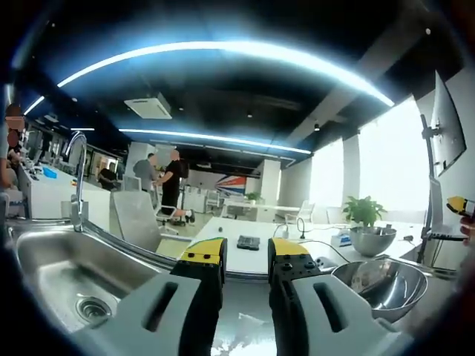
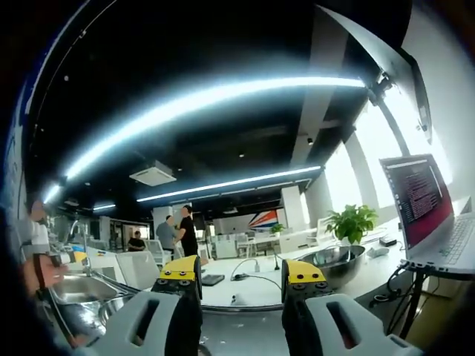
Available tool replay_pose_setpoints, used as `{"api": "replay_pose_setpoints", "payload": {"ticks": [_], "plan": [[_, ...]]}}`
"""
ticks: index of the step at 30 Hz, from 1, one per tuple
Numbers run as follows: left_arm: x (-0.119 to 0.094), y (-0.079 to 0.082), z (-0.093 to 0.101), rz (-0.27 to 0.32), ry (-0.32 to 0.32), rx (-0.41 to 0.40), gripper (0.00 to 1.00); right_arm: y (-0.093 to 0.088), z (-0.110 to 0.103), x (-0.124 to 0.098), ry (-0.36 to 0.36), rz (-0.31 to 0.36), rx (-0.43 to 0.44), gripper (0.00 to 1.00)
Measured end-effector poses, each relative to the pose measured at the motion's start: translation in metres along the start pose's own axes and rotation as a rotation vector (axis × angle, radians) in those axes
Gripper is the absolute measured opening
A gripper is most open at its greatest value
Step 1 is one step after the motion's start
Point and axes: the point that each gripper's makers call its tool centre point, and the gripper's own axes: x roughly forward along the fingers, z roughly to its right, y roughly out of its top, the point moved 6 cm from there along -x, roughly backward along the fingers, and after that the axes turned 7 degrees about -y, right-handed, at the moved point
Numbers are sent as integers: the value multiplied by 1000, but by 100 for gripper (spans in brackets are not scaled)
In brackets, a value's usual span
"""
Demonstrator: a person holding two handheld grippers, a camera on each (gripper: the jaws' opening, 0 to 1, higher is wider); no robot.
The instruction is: Pick up bowl with dirty water move over sink pour dirty water into sink return bowl to place
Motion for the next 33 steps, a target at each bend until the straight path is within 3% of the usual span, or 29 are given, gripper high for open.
{"api": "replay_pose_setpoints", "payload": {"ticks": [33], "plan": [[2,3,4,-13,-14,18,14,-3,7,-5,-18,-13,-4,37]]}}
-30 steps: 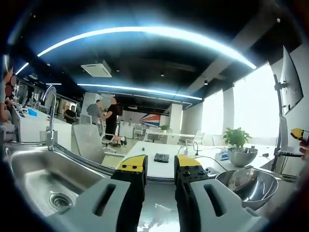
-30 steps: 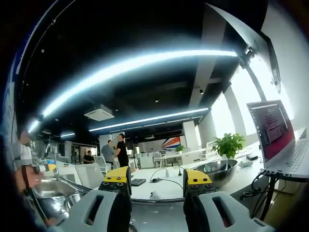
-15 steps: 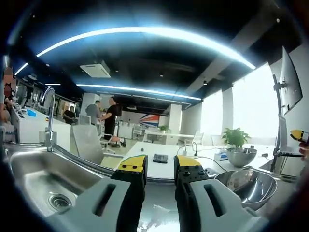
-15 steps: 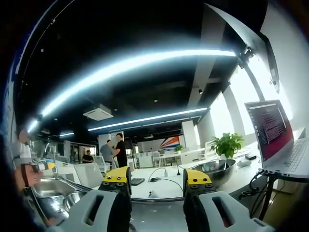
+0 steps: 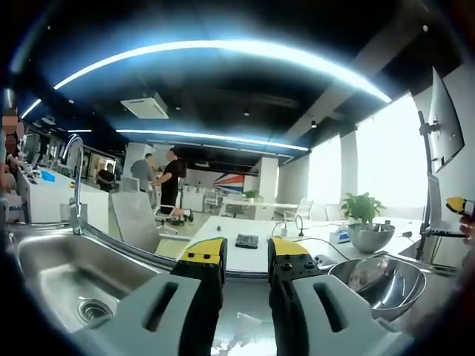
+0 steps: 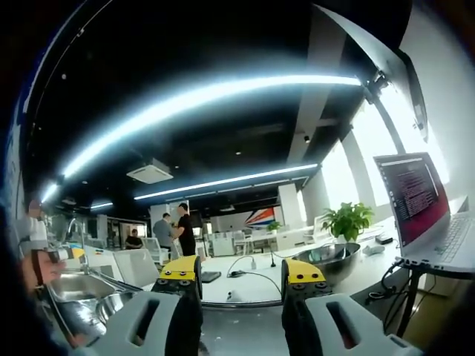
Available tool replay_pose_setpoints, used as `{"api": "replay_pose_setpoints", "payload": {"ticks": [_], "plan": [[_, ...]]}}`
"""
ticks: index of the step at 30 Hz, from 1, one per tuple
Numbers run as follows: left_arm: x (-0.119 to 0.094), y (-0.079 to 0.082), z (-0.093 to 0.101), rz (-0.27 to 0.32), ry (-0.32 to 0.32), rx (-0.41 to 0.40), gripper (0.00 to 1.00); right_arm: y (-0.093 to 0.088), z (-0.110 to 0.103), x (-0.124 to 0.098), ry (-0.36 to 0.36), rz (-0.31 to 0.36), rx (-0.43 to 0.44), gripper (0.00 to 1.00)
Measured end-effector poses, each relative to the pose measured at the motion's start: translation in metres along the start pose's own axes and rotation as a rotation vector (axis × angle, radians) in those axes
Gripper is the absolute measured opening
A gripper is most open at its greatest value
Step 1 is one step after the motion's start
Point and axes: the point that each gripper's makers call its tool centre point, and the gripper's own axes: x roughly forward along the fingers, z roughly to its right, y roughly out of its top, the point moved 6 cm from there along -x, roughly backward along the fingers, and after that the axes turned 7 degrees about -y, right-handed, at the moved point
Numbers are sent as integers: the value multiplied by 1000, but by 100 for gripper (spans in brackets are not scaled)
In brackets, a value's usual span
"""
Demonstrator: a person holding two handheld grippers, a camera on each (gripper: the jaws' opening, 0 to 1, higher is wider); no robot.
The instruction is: Pick up bowl with dirty water move over sink pour dirty water into sink return bowl to place
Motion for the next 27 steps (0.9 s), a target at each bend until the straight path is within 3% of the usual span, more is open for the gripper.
{"api": "replay_pose_setpoints", "payload": {"ticks": [27], "plan": [[0,4,-1,-1,-1,1,14,7,4,-2,-12,9,-8,37]]}}
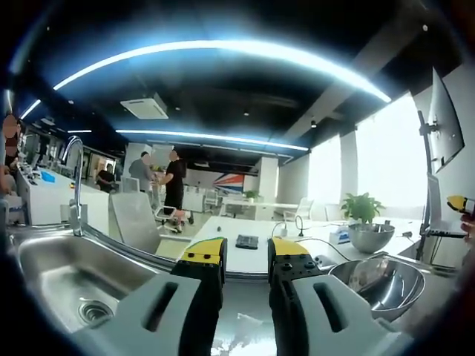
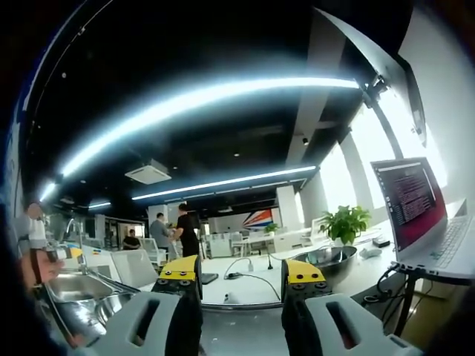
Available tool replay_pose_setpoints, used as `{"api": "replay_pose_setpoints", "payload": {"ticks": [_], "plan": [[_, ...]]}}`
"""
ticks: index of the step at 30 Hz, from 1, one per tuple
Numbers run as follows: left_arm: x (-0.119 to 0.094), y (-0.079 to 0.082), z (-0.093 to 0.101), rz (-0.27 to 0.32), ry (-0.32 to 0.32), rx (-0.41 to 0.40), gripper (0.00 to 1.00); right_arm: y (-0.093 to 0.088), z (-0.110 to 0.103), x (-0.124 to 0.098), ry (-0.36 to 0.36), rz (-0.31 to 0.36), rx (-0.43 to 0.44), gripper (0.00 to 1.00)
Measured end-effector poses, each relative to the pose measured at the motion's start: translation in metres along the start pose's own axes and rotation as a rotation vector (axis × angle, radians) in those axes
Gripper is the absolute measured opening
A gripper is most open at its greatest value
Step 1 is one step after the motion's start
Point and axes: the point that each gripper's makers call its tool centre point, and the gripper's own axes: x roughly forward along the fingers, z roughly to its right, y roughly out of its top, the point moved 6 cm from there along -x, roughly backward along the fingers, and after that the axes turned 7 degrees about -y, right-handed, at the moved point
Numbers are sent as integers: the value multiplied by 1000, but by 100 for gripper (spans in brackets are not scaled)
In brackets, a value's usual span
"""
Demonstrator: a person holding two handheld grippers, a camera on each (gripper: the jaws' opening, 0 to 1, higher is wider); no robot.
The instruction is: Pick up bowl with dirty water move over sink pour dirty water into sink return bowl to place
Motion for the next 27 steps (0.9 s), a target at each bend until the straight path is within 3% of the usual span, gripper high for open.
{"api": "replay_pose_setpoints", "payload": {"ticks": [27], "plan": [[1,7,0,-29,-14,32,14,10,-1,2,12,-6,-27,37]]}}
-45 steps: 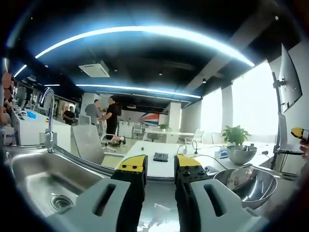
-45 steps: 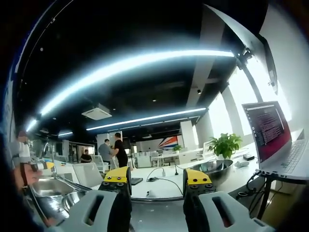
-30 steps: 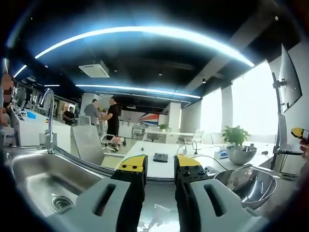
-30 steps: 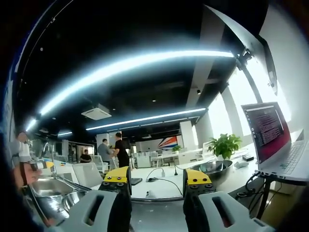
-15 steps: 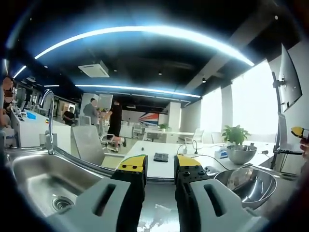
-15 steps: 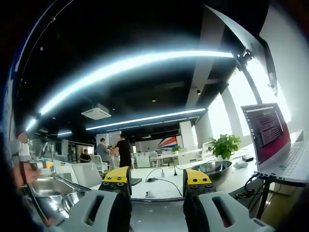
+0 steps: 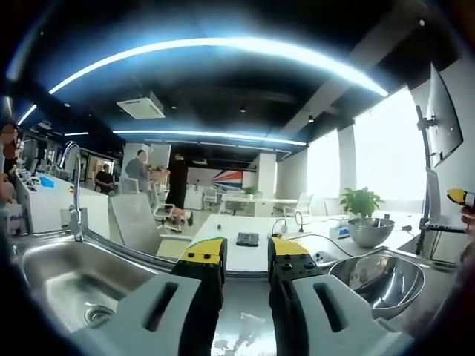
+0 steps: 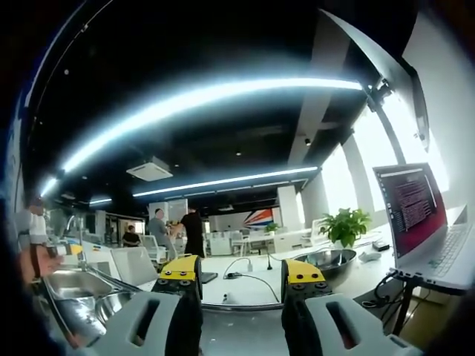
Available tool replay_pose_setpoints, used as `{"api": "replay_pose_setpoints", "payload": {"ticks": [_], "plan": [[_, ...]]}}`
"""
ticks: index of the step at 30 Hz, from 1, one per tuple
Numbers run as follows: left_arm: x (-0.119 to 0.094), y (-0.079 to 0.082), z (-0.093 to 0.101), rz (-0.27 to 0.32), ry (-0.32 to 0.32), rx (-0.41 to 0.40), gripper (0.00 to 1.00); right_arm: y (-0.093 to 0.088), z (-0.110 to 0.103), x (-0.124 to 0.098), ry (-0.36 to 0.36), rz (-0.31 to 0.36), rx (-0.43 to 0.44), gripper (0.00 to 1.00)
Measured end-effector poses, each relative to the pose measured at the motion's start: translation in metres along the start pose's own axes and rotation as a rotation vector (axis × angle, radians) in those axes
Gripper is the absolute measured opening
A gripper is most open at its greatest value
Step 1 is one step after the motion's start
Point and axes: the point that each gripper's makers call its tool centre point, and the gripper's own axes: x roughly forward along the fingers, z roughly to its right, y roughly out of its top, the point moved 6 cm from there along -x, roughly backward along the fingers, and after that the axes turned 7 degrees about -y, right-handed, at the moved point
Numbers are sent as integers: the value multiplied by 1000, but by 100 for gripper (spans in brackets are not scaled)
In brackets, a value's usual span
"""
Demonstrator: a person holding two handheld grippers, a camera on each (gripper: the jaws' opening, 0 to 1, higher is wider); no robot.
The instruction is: Pick up bowl with dirty water move over sink pour dirty water into sink return bowl to place
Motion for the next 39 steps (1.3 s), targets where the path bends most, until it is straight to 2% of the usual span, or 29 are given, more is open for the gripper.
{"api": "replay_pose_setpoints", "payload": {"ticks": [10,18,29,39], "plan": [[0,4,1,-22,-18,21,14,8,-7,3,18,-11,-22,37],[6,6,5,-85,-57,36,15,17,-20,6,47,-19,-75,38],[15,10,24,-111,-121,73,16,23,-35,14,85,-51,-116,38],[21,11,33,-134,-156,118,17,19,-49,18,115,-89,-129,40]]}}
